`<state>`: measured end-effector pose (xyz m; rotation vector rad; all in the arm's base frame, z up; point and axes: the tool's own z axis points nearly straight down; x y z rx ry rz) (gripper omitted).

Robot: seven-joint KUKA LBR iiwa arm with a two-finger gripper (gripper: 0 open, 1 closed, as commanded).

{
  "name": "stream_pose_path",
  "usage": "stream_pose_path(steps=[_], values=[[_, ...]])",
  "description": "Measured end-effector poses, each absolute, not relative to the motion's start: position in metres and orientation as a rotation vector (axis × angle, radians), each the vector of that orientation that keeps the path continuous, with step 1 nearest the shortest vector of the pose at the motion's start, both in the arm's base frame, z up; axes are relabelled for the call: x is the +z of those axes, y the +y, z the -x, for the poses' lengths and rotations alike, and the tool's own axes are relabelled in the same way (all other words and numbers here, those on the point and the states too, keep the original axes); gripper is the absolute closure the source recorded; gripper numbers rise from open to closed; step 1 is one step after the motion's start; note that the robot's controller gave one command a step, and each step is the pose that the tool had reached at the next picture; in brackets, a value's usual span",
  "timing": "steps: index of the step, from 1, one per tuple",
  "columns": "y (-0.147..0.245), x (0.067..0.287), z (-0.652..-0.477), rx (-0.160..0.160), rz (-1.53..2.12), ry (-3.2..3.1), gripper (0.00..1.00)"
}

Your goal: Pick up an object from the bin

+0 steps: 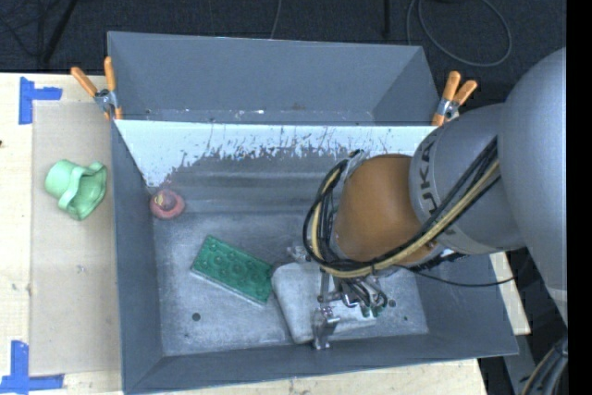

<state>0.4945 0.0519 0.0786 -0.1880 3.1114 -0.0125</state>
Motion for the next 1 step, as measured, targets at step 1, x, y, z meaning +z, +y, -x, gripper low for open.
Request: stream_pose_path(steps=[1], values=[[0.1314, 0.1548, -0.4898, 0.006, 0.23, 3.126, 0.0]])
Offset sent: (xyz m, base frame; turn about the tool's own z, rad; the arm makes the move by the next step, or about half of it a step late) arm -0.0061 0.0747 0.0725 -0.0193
